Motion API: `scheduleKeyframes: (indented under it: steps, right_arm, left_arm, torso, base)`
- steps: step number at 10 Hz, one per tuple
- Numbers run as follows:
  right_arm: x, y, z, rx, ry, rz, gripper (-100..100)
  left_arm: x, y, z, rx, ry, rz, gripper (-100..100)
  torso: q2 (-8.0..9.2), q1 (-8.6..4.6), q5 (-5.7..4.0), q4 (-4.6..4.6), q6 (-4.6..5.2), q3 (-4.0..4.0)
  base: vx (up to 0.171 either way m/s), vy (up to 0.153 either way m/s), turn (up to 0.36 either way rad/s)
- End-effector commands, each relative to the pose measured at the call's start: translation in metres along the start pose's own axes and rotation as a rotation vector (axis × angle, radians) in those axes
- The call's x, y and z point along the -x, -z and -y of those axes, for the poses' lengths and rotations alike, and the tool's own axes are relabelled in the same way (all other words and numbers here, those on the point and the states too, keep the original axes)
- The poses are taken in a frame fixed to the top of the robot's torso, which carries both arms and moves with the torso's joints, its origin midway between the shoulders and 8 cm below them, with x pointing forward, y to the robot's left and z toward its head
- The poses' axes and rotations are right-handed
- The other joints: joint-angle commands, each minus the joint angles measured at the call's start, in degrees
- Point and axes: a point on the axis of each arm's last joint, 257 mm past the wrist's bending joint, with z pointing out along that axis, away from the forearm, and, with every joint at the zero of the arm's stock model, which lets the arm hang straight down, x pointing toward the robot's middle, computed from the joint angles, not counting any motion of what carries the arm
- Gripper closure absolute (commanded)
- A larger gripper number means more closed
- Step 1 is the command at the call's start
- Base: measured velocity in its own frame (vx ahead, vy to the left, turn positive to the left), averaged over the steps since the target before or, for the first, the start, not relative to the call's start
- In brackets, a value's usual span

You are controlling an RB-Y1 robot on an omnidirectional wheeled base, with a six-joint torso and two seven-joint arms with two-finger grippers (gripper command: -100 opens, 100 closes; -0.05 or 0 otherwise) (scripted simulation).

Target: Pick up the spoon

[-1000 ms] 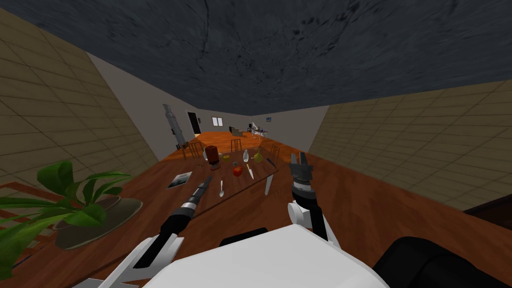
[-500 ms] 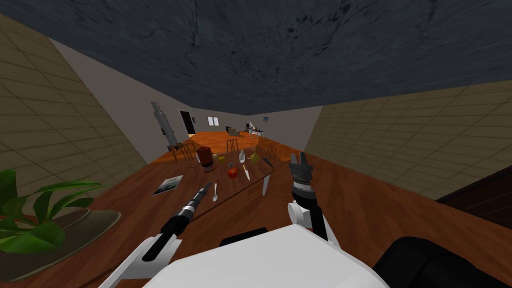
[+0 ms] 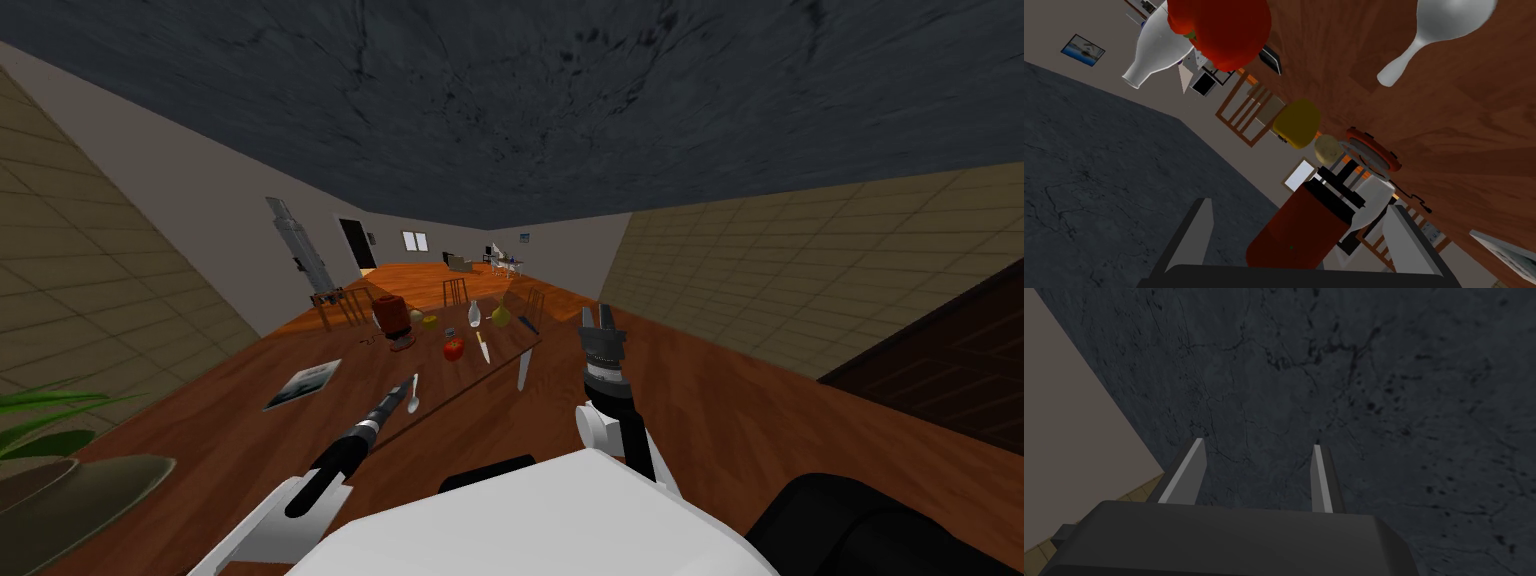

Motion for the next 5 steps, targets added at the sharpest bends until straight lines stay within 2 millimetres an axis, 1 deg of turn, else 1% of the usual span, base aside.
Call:
scheduleKeyframes:
  steps: [1, 2, 3, 4, 5]
  right_arm:
    - [0.0, 0.0, 0.0, 0.0, 0.0, 0.0, 0]
    - [0.0, 0.0, 0.0, 0.0, 0.0, 0.0, 0]
    - [0.0, 0.0, 0.0, 0.0, 0.0, 0.0, 0]
    - [0.0, 0.0, 0.0, 0.0, 0.0, 0.0, 0]
    - [0.0, 0.0, 0.0, 0.0, 0.0, 0.0, 0]
  left_arm:
    - [-0.003, 0.001, -0.032, 0.07, -0.024, -0.022, -100]
    - [-0.001, 0.0, -0.048, 0.109, -0.044, -0.032, -100]
    - [-0.004, 0.002, -0.057, 0.128, -0.044, -0.039, -100]
    - [-0.003, 0.002, -0.076, 0.173, -0.063, -0.051, -100]
    - [-0.004, 0.003, -0.081, 0.182, -0.063, -0.054, -100]
  torso:
    - [0.0, 0.0, 0.0, 0.0, 0.0, 0.0]
    - [-0.01, -0.04, 0.0, 0.0, 0.02, 0.0]
    - [-0.01, -0.08, -0.02, 0.0, 0.03, 0.0]
    - [0.01, -0.01, 0.0, 0.0, -0.01, 0.0]
    - [0.0, -0.04, 0.0, 0.0, 0.02, 0.0]
  base:
    - [0.017, -0.078, -0.118]
    - [0.019, -0.092, -0.186]
    - [0.017, -0.064, -0.061]
    - [0.021, -0.077, -0.107]
    - [0.014, -0.052, -0.051]
